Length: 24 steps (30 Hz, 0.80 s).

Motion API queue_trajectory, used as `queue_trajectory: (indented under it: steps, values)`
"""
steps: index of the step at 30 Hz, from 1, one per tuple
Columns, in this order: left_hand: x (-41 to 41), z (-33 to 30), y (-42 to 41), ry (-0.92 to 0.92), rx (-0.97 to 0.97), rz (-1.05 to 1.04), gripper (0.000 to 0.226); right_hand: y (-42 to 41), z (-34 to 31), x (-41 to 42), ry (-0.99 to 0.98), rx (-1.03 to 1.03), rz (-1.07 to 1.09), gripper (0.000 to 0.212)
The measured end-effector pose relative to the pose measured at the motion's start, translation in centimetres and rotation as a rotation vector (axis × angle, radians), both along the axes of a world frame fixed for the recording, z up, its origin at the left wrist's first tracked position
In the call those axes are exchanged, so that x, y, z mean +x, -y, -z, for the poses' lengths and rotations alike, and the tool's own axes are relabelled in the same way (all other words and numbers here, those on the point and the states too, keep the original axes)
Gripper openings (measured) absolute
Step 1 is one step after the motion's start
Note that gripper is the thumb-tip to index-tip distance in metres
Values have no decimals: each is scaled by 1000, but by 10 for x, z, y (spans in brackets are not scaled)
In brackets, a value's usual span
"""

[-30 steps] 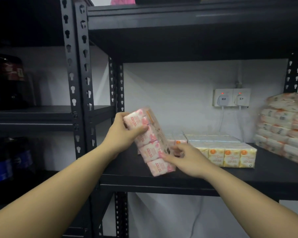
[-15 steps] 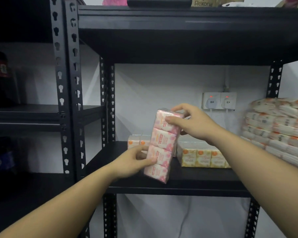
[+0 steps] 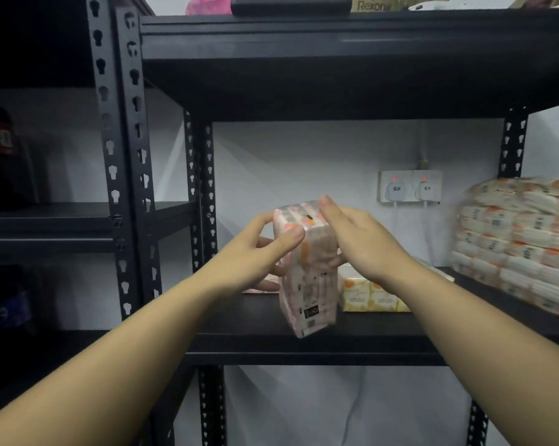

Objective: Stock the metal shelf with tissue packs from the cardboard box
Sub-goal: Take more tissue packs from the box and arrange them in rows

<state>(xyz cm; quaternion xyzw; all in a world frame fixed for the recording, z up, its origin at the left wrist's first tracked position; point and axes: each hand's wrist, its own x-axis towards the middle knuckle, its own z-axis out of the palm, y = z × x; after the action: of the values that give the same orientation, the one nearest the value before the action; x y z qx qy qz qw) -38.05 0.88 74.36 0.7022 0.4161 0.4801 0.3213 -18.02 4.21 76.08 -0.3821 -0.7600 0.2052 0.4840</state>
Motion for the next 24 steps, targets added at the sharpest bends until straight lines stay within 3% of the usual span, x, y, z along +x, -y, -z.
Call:
queue_trajectory:
  steps: [2,3,6,9,11,14,18,21,24]
  values:
    - [-5,-6,2,-44,-13,-56,76,-5,5,1,16,44,-102,30]
    - [-8,-7,2,-47,-9,-77,72,-10,10,2,53,69,-106,26]
    - [-21,-2,-4,-15,-15,-74,59,-29,34,6,114,54,-105,63]
    - [-40,7,-9,61,-68,29,62,-48,67,9,151,-119,-206,95]
    - [-48,7,-11,65,-73,56,70,-56,80,8,146,-153,-232,88]
    - [-52,-4,-10,0,-5,-66,86,-55,77,3,74,-64,-178,79]
    - [-42,-24,-8,-227,69,-235,69,-55,70,-3,160,129,-39,84]
    - [-43,-16,-17,-221,79,-257,53,-58,76,-1,308,176,22,92]
    - [-60,10,-28,-168,72,-199,45,-67,88,9,368,154,79,79]
